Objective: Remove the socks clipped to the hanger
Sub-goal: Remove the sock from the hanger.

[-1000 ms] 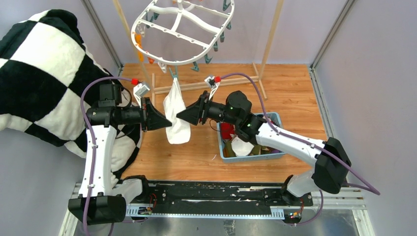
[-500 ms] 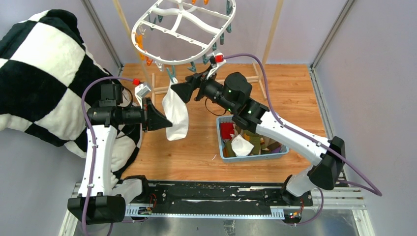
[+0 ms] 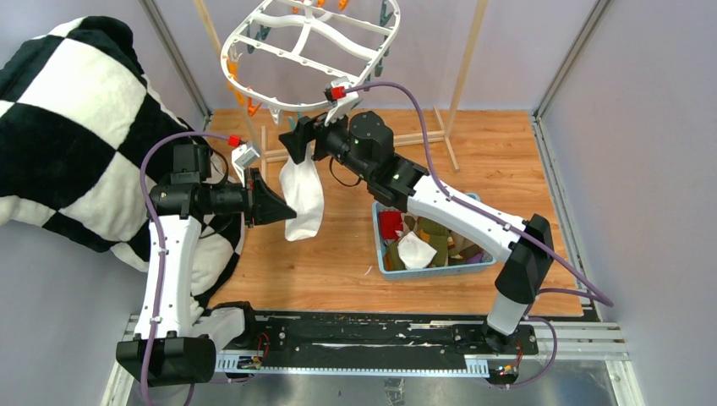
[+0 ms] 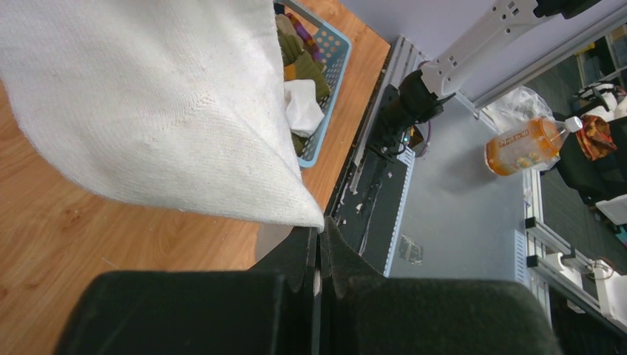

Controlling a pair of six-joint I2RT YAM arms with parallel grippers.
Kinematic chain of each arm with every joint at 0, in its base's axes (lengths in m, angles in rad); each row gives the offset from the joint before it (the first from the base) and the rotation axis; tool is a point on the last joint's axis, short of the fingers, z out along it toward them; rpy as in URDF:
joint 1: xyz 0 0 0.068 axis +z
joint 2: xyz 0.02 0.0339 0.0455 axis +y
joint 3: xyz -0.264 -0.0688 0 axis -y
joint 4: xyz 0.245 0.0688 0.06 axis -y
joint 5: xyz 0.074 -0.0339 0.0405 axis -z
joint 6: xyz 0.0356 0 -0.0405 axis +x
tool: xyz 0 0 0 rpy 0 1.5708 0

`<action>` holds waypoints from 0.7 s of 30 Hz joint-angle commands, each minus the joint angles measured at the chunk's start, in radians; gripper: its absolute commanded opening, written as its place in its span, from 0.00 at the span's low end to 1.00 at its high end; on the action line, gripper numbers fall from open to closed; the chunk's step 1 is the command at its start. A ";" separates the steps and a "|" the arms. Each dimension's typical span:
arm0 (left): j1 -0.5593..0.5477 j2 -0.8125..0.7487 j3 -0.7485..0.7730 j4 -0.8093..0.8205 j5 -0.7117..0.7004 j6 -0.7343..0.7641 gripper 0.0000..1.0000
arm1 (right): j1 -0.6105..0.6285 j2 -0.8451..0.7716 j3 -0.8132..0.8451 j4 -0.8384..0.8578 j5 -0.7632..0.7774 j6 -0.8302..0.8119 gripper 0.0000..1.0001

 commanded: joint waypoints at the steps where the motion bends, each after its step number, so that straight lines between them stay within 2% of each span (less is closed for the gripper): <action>1: -0.008 -0.014 0.015 -0.007 -0.006 0.017 0.00 | 0.016 -0.011 0.004 0.032 0.076 -0.047 0.83; 9: -0.009 -0.011 0.018 -0.007 -0.019 0.018 0.00 | 0.016 0.040 0.066 0.072 0.076 -0.072 0.65; 16: -0.010 -0.020 0.011 -0.005 -0.023 0.022 0.00 | 0.016 0.077 0.116 0.067 0.090 -0.059 0.46; 18: -0.009 -0.024 0.008 -0.005 -0.026 0.025 0.00 | 0.016 0.081 0.121 0.069 0.091 -0.051 0.38; 21: -0.009 -0.030 -0.003 -0.005 -0.030 0.029 0.00 | 0.016 0.077 0.114 0.086 0.087 -0.030 0.21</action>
